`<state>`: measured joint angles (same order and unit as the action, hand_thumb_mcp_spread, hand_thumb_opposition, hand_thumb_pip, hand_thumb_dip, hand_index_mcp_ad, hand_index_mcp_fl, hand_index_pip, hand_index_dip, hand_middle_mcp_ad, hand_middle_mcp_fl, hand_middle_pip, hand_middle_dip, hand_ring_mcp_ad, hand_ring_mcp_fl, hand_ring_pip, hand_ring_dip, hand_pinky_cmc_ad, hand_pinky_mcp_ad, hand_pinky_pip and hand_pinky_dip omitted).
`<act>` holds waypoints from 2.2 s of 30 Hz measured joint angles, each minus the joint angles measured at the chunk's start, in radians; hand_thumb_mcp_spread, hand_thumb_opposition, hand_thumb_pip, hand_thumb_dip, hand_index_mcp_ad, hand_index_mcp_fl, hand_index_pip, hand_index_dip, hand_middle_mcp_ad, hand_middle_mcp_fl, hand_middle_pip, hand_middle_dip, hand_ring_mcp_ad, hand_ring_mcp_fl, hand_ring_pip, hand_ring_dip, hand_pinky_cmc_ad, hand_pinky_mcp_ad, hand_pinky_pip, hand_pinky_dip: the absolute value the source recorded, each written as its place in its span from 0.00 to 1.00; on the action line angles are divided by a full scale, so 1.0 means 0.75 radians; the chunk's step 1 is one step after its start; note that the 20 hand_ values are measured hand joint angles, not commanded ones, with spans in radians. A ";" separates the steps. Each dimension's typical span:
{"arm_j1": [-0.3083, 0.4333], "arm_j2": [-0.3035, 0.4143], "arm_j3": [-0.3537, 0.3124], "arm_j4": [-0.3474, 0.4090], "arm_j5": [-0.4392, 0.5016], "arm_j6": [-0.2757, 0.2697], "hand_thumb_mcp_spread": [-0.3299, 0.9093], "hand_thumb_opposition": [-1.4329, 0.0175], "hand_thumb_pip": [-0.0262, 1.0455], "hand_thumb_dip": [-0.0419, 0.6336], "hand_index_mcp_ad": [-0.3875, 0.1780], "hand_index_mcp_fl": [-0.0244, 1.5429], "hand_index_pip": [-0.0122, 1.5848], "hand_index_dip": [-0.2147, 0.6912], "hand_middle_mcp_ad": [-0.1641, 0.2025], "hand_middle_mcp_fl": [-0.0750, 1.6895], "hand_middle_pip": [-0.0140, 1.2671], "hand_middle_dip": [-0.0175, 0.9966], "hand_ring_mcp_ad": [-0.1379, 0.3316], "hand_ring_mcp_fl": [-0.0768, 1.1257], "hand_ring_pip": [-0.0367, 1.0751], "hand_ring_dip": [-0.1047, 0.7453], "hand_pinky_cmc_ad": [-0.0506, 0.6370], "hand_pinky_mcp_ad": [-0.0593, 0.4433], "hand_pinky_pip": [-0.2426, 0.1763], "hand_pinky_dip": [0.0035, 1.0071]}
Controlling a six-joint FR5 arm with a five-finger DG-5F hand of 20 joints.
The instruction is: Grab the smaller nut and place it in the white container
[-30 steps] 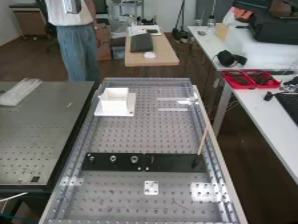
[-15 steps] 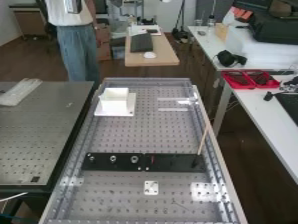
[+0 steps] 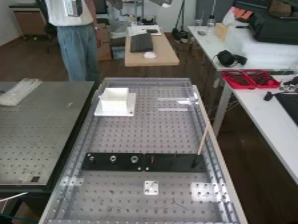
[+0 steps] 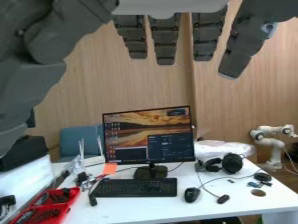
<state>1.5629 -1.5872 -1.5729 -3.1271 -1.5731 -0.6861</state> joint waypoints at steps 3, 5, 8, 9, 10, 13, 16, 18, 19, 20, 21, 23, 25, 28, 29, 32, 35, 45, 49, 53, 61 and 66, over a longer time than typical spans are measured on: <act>-0.001 0.002 -0.017 0.009 0.007 0.004 0.39 0.51 0.33 0.07 0.72 0.03 0.05 0.44 0.76 0.05 0.11 0.14 0.79 0.06 0.12 0.14 0.62 0.71 0.31 0.39; -0.001 0.004 -0.027 0.014 0.013 0.010 0.39 0.51 0.34 0.07 0.72 0.03 0.05 0.44 0.76 0.05 0.11 0.14 0.79 0.06 0.12 0.14 0.62 0.71 0.31 0.39; -0.001 0.007 -0.039 0.019 0.021 0.017 0.39 0.51 0.34 0.07 0.72 0.03 0.05 0.45 0.76 0.05 0.11 0.14 0.78 0.06 0.12 0.14 0.62 0.71 0.31 0.39; -0.001 0.009 -0.044 0.021 0.023 0.020 0.39 0.51 0.34 0.07 0.72 0.03 0.05 0.45 0.76 0.05 0.11 0.14 0.78 0.06 0.12 0.14 0.62 0.71 0.31 0.39; -0.001 0.011 -0.047 0.023 0.024 0.022 0.39 0.51 0.34 0.07 0.72 0.03 0.05 0.45 0.76 0.05 0.11 0.14 0.79 0.06 0.12 0.14 0.62 0.71 0.31 0.39; 0.000 0.014 -0.054 0.027 0.026 0.025 0.39 0.51 0.34 0.07 0.72 0.03 0.05 0.46 0.76 0.05 0.11 0.14 0.79 0.06 0.12 0.14 0.62 0.71 0.31 0.39; 0.002 0.019 -0.072 0.034 0.033 0.030 0.39 0.51 0.34 0.07 0.72 0.03 0.05 0.46 0.76 0.05 0.11 0.14 0.79 0.06 0.12 0.14 0.62 0.71 0.30 0.41; 0.003 0.024 -0.094 0.043 0.044 0.033 0.39 0.51 0.34 0.07 0.72 0.03 0.05 0.46 0.76 0.05 0.11 0.14 0.79 0.06 0.11 0.14 0.62 0.71 0.29 0.41; 0.005 0.028 -0.110 0.050 0.052 0.035 0.39 0.51 0.36 0.06 0.72 0.03 0.05 0.46 0.77 0.05 0.11 0.14 0.79 0.06 0.11 0.14 0.62 0.71 0.29 0.41; 0.005 0.030 -0.118 0.054 0.056 0.036 0.39 0.51 0.38 0.07 0.72 0.03 0.05 0.46 0.77 0.05 0.11 0.14 0.79 0.06 0.12 0.14 0.62 0.70 0.29 0.41; 0.006 0.034 -0.136 0.061 0.065 0.040 0.39 0.51 0.39 0.07 0.72 0.03 0.05 0.46 0.77 0.05 0.11 0.14 0.79 0.06 0.11 0.14 0.62 0.71 0.29 0.41; 0.008 0.042 -0.164 0.072 0.081 0.045 0.39 0.51 0.39 0.07 0.72 0.03 0.05 0.47 0.77 0.05 0.11 0.14 0.79 0.06 0.12 0.14 0.62 0.71 0.29 0.42; 0.009 0.051 -0.195 0.083 0.099 0.052 0.39 0.51 0.39 0.07 0.72 0.03 0.05 0.47 0.78 0.05 0.11 0.14 0.79 0.06 0.12 0.14 0.62 0.70 0.29 0.42; 0.010 0.073 -0.264 0.115 0.139 0.065 0.39 0.51 0.39 0.07 0.72 0.03 0.05 0.47 0.78 0.05 0.11 0.14 0.80 0.06 0.12 0.14 0.62 0.71 0.28 0.43; 0.011 0.077 -0.278 0.123 0.147 0.068 0.39 0.50 0.39 0.07 0.72 0.03 0.05 0.47 0.77 0.05 0.11 0.14 0.80 0.06 0.12 0.14 0.62 0.70 0.29 0.42; 0.014 0.098 -0.339 0.160 0.187 0.079 0.39 0.50 0.42 0.06 0.72 0.03 0.05 0.49 0.78 0.05 0.11 0.15 0.79 0.07 0.11 0.14 0.62 0.71 0.28 0.43; 0.018 0.122 -0.409 0.205 0.239 0.090 0.39 0.50 0.47 0.07 0.72 0.03 0.05 0.50 0.77 0.05 0.12 0.15 0.79 0.07 0.12 0.14 0.63 0.71 0.28 0.43; 0.027 0.173 -0.605 0.302 0.429 0.098 0.43 0.48 0.54 0.11 0.63 0.05 0.06 0.50 0.78 0.05 0.12 0.16 0.80 0.07 0.12 0.14 0.63 0.69 0.28 0.45; 0.019 0.174 -0.659 0.325 0.468 0.102 0.43 0.46 0.58 0.14 0.59 0.05 0.07 0.48 0.79 0.05 0.12 0.17 0.80 0.07 0.12 0.14 0.63 0.69 0.28 0.47; 0.007 0.171 -0.695 0.352 0.484 0.097 0.46 0.46 0.60 0.16 0.57 0.09 0.07 0.44 0.78 0.05 0.12 0.17 0.80 0.07 0.12 0.14 0.63 0.69 0.29 0.48; -0.068 0.151 -0.737 0.421 0.426 0.071 0.46 0.45 0.64 0.20 0.52 0.13 0.13 0.34 0.77 0.05 0.12 0.17 0.82 0.07 0.11 0.15 0.63 0.69 0.29 0.50; -0.199 0.120 -0.766 0.480 0.226 0.043 0.47 0.44 0.68 0.20 0.50 0.15 0.20 0.29 0.78 0.05 0.12 0.17 0.79 0.07 0.11 0.15 0.63 0.69 0.28 0.50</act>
<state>1.4138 -1.4969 -2.1471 -2.7672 -1.4039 -0.6541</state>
